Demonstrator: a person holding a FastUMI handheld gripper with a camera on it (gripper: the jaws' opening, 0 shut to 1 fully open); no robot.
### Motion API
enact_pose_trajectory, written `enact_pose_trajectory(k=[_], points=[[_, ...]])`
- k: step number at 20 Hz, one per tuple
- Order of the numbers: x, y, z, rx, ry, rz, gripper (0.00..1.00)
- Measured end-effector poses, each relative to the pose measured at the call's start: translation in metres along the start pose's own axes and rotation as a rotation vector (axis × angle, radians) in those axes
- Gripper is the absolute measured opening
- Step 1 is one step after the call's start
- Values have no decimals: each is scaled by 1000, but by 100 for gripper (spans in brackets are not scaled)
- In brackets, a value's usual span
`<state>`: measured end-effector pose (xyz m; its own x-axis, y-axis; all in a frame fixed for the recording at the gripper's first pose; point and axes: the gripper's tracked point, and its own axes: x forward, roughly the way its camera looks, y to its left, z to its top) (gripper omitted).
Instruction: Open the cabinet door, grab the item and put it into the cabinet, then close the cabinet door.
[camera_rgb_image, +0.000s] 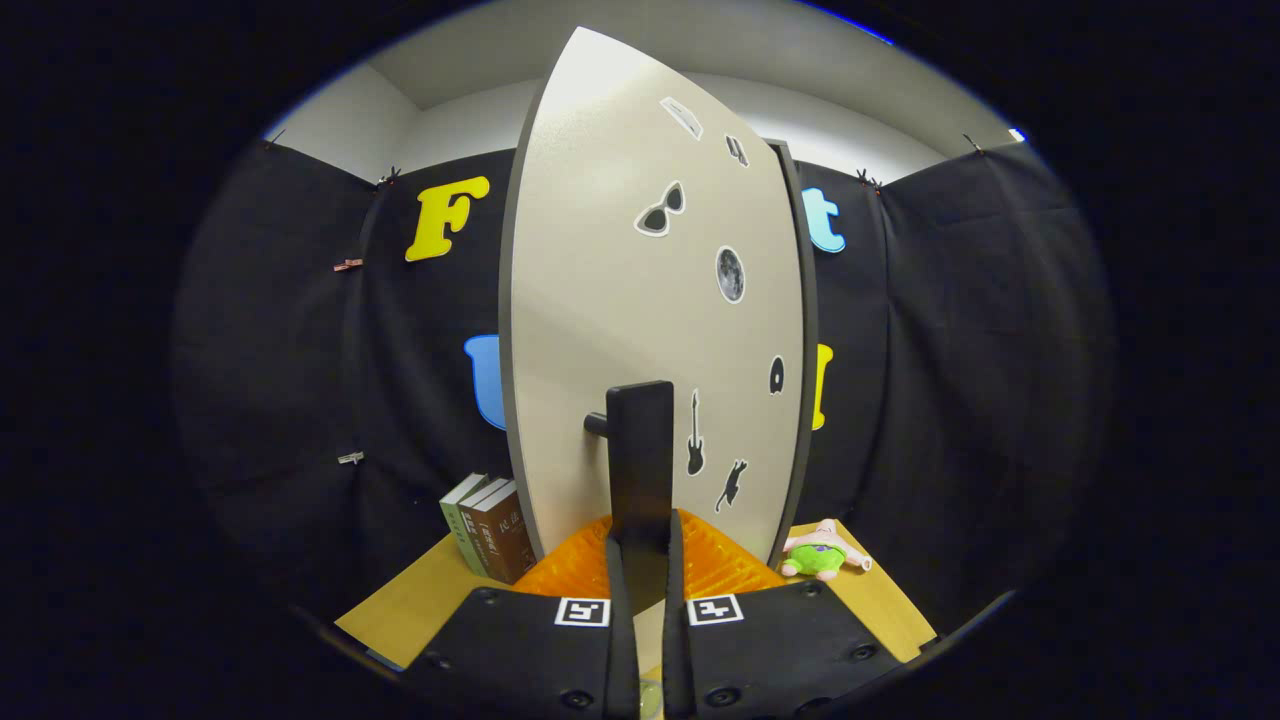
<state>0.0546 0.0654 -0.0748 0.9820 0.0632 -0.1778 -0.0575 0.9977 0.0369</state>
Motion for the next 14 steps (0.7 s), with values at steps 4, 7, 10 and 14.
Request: enact_pose_trajectory(k=[4,7,10,14], points=[[-7,-19,2,1,-6,-68,13],[-11,-32,2,-13,-8,-114,12],[-16,-43,1,-14,-2,-131,12],[-18,-61,4,-16,-11,-159,12]])
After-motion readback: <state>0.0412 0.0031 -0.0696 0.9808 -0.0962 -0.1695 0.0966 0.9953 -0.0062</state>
